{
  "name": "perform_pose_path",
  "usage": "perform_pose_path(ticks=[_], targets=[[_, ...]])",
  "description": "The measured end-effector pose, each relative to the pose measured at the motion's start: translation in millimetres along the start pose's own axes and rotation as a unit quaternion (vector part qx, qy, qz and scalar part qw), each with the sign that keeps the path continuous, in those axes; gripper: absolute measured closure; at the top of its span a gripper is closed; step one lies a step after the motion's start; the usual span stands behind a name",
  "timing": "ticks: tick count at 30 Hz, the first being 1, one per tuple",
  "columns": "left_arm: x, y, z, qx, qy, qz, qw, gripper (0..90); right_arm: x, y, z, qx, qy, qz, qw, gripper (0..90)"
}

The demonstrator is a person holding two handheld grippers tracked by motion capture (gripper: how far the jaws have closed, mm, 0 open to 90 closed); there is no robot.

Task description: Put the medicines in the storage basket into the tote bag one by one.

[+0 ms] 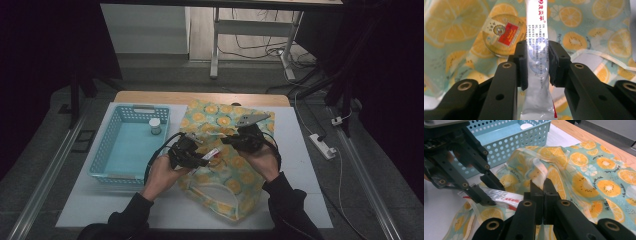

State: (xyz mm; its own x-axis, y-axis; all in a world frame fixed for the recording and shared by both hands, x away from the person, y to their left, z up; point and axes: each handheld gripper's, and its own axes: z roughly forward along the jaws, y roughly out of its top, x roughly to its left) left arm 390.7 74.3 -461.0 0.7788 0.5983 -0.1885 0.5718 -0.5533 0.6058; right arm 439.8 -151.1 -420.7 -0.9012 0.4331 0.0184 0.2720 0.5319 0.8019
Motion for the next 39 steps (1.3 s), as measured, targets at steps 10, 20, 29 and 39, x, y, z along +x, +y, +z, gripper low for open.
perform_pose_path(ticks=[10,20,29,39], targets=[[4.1,11.3,13.6,-0.002,0.025,-0.001,0.9997,70.8,-1.7,-0.9,-0.1,-0.001,-0.001,0.002,1.0000,89.8],[15.7,17.6,25.1,-0.013,0.048,-0.015,0.9986,70.7,-0.9,-1.5,1.7,0.000,0.000,0.003,1.0000,89.7],[29.4,19.1,35.3,-0.018,0.072,-0.038,0.9965,70.7,-0.3,-2.1,4.1,0.004,0.000,0.002,1.0000,89.8],[43.2,20.7,41.7,-0.025,0.094,-0.070,0.9928,70.7,0.2,-2.4,5.7,0.006,0.001,0.001,1.0000,89.7]])
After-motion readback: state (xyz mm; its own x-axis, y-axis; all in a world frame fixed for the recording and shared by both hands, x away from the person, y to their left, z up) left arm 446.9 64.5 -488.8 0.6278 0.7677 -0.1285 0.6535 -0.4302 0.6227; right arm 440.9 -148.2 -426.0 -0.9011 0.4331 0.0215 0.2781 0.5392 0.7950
